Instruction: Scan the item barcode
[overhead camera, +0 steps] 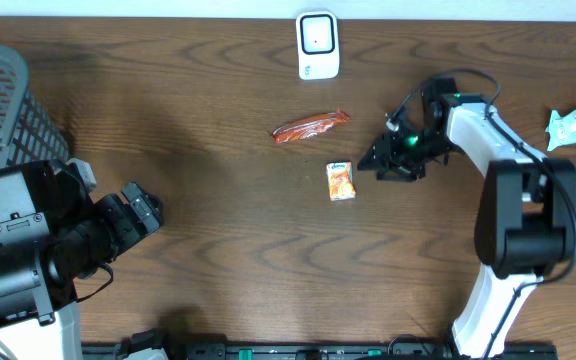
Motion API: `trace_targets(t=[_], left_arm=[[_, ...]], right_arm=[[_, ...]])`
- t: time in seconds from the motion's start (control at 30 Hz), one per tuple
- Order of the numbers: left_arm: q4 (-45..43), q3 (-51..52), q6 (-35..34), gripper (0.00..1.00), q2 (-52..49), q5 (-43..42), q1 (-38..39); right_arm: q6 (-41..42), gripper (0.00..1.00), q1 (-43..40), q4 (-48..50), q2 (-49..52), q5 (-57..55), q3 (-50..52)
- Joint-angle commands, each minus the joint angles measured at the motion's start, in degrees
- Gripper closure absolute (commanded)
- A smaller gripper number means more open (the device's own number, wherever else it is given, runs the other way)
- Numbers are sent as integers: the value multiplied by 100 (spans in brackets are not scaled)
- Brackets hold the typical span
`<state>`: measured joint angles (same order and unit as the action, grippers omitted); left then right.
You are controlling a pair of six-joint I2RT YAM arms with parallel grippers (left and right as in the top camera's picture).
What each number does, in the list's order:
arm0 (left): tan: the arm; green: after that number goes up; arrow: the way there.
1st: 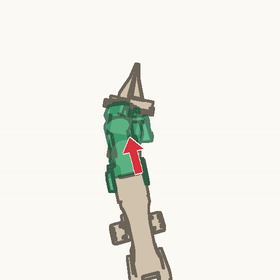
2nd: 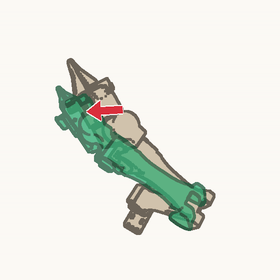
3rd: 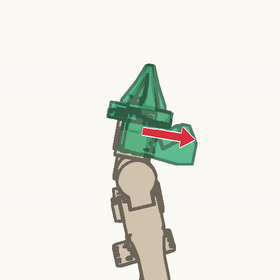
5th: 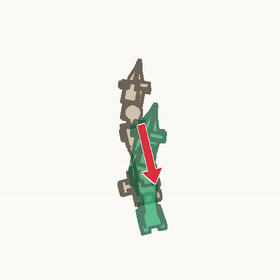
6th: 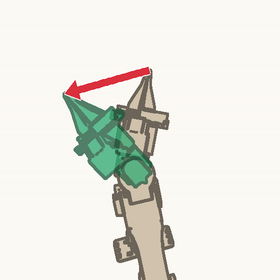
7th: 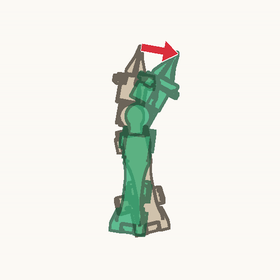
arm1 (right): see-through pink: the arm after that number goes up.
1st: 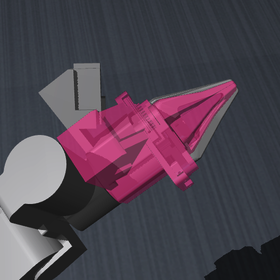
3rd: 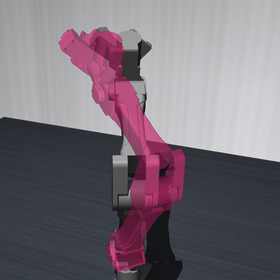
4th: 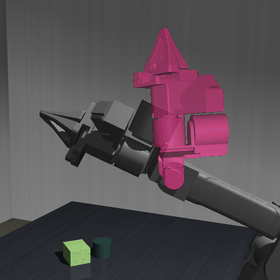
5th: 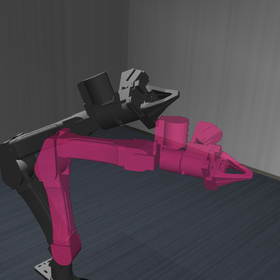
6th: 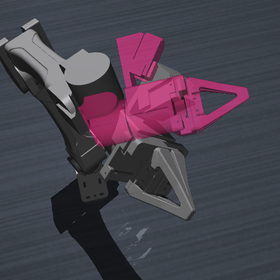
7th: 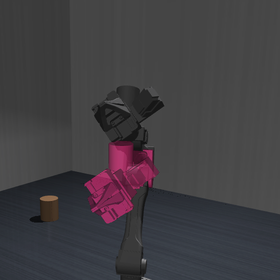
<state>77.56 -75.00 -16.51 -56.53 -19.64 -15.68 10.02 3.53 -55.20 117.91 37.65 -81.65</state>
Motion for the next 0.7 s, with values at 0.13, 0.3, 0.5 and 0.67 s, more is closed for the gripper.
trace_targets(t=[0.13, 0.3, 0.5, 0.67], left_arm=[[0, -24, -9, 2, 4, -68, 2], [0, -24, -9, 2, 4, -68, 2], [0, -24, -9, 2, 4, -70, 2], [0, -24, -9, 2, 4, -70, 2]], right_arm=[[144, 54, 791, 52, -317, -802, -101], [1036, 49, 1303, 205, -192, -2013, 35], [1508, 51, 1569, 374, 48, -2424, 153], [1495, 68, 1569, 483, 304, -2400, 153]])
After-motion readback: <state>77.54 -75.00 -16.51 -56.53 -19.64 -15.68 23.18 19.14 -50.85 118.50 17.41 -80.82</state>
